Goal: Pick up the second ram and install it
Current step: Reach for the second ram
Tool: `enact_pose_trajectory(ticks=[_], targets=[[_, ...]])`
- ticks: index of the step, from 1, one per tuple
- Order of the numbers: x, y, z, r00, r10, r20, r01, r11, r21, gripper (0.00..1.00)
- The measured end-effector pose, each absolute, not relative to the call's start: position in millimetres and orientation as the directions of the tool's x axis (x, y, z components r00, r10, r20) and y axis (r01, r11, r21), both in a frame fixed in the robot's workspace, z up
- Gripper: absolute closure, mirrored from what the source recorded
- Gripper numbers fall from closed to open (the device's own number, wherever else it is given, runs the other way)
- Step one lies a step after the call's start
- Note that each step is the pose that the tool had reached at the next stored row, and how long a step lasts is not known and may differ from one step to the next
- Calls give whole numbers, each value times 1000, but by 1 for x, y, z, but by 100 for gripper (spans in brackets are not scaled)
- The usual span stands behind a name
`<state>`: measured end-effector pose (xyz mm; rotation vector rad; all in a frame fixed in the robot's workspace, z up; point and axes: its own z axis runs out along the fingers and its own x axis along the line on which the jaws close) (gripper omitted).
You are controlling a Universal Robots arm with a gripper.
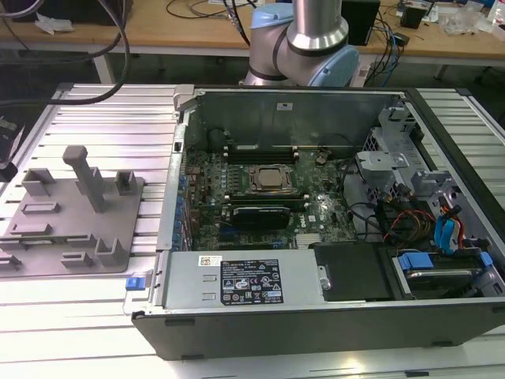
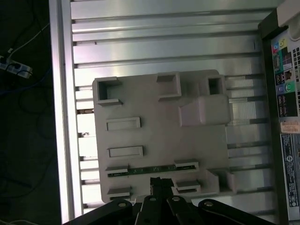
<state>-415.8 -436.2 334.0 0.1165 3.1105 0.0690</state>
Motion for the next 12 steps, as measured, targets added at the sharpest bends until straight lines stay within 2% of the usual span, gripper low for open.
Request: enact_pose_trajectory(ticks=[12], targets=[[-418,-438,328,-997,75,-26,74,996,45,92]])
